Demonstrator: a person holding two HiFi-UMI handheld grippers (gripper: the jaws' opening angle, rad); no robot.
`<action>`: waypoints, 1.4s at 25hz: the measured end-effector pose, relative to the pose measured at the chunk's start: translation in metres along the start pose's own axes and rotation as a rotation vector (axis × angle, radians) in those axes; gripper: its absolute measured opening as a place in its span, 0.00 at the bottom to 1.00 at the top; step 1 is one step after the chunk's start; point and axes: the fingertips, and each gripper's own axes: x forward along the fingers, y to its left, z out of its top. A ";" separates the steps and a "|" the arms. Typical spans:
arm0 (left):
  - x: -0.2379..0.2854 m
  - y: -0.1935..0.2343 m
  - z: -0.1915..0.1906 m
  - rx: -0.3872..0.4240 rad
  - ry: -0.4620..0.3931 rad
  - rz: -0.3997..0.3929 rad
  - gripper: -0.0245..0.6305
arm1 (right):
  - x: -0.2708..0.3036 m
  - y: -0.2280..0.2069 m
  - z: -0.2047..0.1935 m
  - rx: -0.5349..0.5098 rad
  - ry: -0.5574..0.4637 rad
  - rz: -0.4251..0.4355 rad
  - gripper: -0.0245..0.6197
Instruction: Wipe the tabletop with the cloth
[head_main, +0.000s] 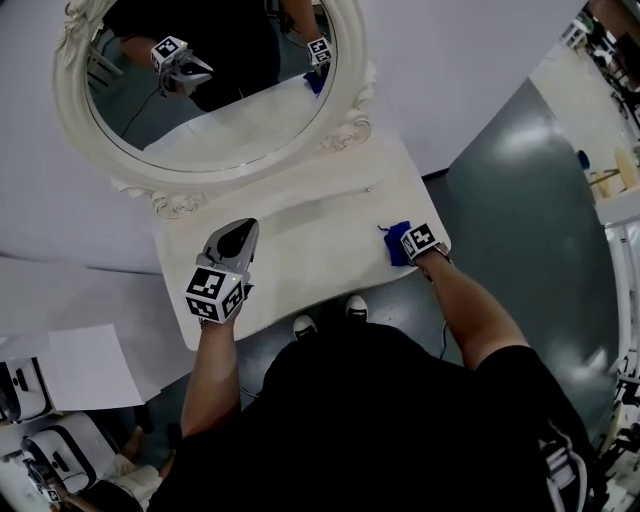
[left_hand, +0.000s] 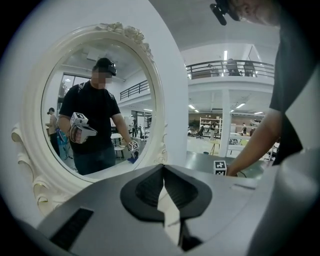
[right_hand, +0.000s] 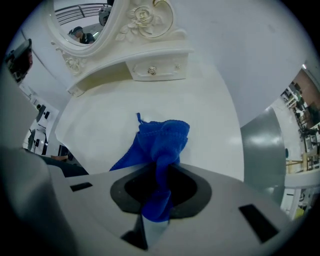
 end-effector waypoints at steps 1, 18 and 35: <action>0.002 -0.001 0.001 0.002 0.001 -0.003 0.05 | -0.002 -0.006 -0.004 0.007 -0.001 -0.007 0.13; -0.011 0.014 0.002 -0.016 -0.027 0.031 0.05 | -0.026 0.025 0.049 -0.069 -0.089 -0.012 0.13; -0.137 0.084 -0.035 -0.098 -0.045 0.281 0.05 | -0.077 0.291 0.287 -0.409 -0.373 0.264 0.13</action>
